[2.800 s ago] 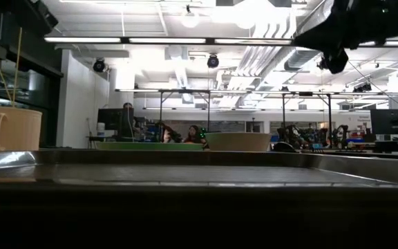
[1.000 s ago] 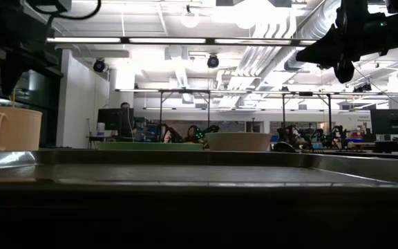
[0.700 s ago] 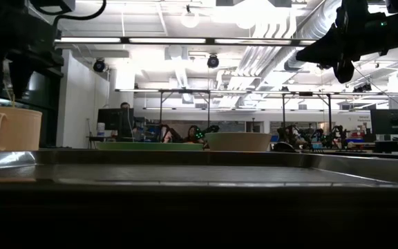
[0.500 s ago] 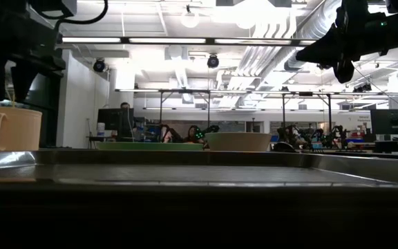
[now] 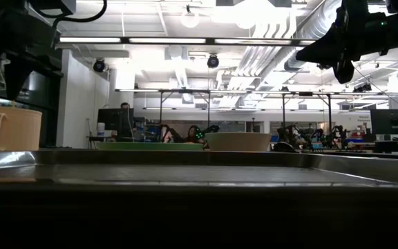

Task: Set up tray
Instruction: Put the orange mug on the black serving tray

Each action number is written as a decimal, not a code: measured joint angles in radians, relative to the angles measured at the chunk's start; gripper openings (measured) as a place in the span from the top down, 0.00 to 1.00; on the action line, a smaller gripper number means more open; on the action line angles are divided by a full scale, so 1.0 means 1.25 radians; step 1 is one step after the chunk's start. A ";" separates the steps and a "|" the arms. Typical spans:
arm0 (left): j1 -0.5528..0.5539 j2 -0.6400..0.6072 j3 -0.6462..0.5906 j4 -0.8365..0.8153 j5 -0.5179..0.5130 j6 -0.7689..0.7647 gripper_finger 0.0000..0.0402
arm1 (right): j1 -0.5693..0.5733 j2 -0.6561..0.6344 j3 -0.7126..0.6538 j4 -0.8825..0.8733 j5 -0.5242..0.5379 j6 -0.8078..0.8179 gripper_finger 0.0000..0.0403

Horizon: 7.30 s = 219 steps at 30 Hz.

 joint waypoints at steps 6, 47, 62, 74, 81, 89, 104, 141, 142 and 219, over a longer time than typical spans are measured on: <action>0.000 0.001 0.000 0.000 -0.003 0.002 0.57 | 0.000 0.000 0.000 0.000 0.000 0.000 1.00; 0.000 0.027 0.002 -0.008 0.023 -0.058 0.65 | 0.000 0.000 0.000 0.000 -0.042 0.003 1.00; 0.000 0.026 0.002 -0.008 0.035 -0.149 0.68 | 0.000 0.000 0.000 0.001 -0.062 0.002 1.00; 0.000 0.020 0.001 -0.010 0.044 -0.208 0.68 | 0.000 0.000 0.000 0.001 -0.067 0.000 1.00; 0.000 0.025 0.001 -0.006 0.036 -0.186 0.68 | 0.000 0.000 0.000 0.000 -0.067 0.000 1.00; 0.000 0.025 0.000 -0.004 0.000 -0.165 0.68 | 0.000 0.000 0.000 0.000 -0.068 0.000 1.00; 0.000 0.031 0.000 0.091 0.113 -0.287 0.68 | 0.000 0.000 0.000 0.000 -0.068 0.001 1.00; -0.633 0.330 0.000 0.238 -0.279 -1.488 0.68 | 0.000 0.000 0.000 -0.006 -0.108 0.000 1.00; -0.648 0.334 0.000 0.234 -0.284 -1.494 0.68 | 0.000 0.000 0.000 -0.006 -0.108 0.000 1.00; -0.644 0.528 0.000 0.110 -0.465 -1.633 0.68 | 0.000 0.000 0.001 -0.012 -0.209 -0.027 1.00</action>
